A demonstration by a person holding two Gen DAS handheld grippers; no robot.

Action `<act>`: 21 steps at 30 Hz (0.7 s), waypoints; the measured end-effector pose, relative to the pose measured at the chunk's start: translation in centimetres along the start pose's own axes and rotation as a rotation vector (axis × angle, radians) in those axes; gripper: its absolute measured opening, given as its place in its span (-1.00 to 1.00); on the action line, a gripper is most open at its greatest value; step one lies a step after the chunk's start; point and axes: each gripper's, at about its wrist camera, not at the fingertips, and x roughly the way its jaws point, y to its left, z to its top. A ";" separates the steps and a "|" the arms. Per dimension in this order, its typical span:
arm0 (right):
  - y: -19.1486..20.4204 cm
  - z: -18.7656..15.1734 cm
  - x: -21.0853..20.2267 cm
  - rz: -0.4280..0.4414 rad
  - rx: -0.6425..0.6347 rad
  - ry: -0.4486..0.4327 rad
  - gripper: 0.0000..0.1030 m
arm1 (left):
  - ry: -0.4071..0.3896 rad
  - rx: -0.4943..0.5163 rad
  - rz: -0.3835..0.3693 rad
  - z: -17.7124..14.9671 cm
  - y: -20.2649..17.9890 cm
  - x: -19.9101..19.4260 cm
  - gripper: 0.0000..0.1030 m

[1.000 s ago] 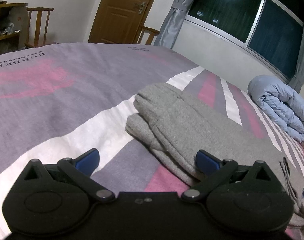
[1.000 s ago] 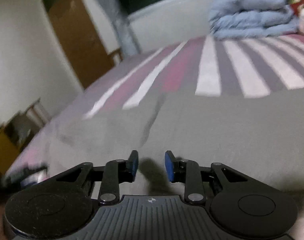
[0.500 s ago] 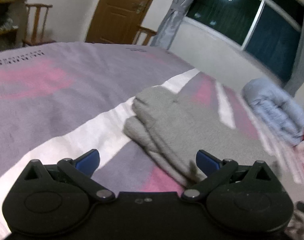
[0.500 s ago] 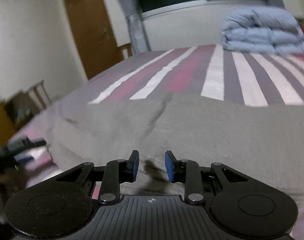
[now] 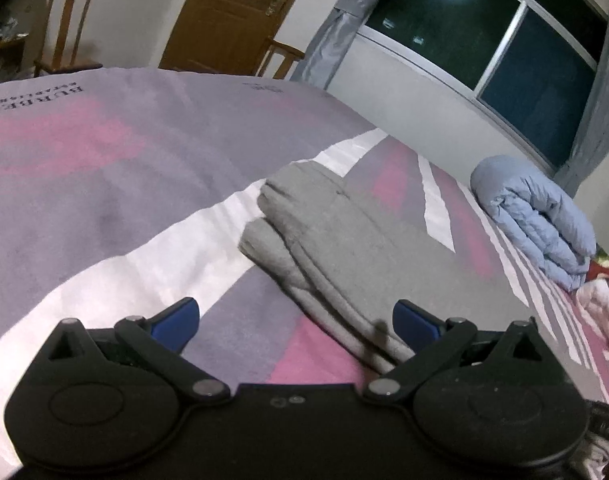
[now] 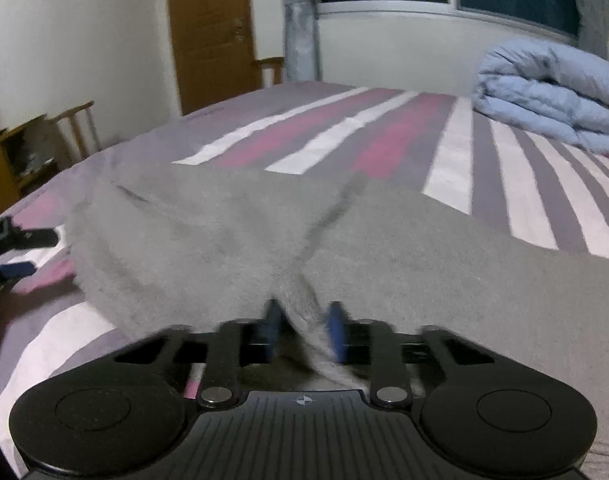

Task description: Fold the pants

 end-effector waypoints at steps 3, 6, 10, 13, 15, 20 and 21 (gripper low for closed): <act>-0.1 0.0 -1.9 0.036 0.017 -0.061 -0.68 | 0.003 0.017 -0.003 -0.1 -0.2 0.0 0.88; 0.3 -1.0 -1.7 0.088 0.000 -0.002 -0.68 | 0.009 0.015 0.002 -0.1 -0.4 0.3 0.88; -0.4 -1.0 -2.5 0.099 0.010 -0.046 -0.43 | 0.021 0.047 0.002 -0.3 -1.0 0.7 0.89; -3.3 -0.2 -4.5 0.068 0.130 -0.166 -0.36 | 0.029 0.069 0.008 -0.5 -1.3 0.9 0.89; -5.8 0.3 -4.8 -0.031 0.187 -0.187 -0.36 | 0.030 0.064 0.009 -0.5 -1.2 1.0 0.88; -11.8 -0.6 -2.1 -0.157 0.303 0.002 -0.36 | 0.032 0.073 0.017 -0.5 -1.8 1.6 0.89; -12.3 -0.5 -2.9 -0.147 0.323 -0.031 -0.36 | 0.034 0.078 0.020 -0.5 -1.9 1.6 0.89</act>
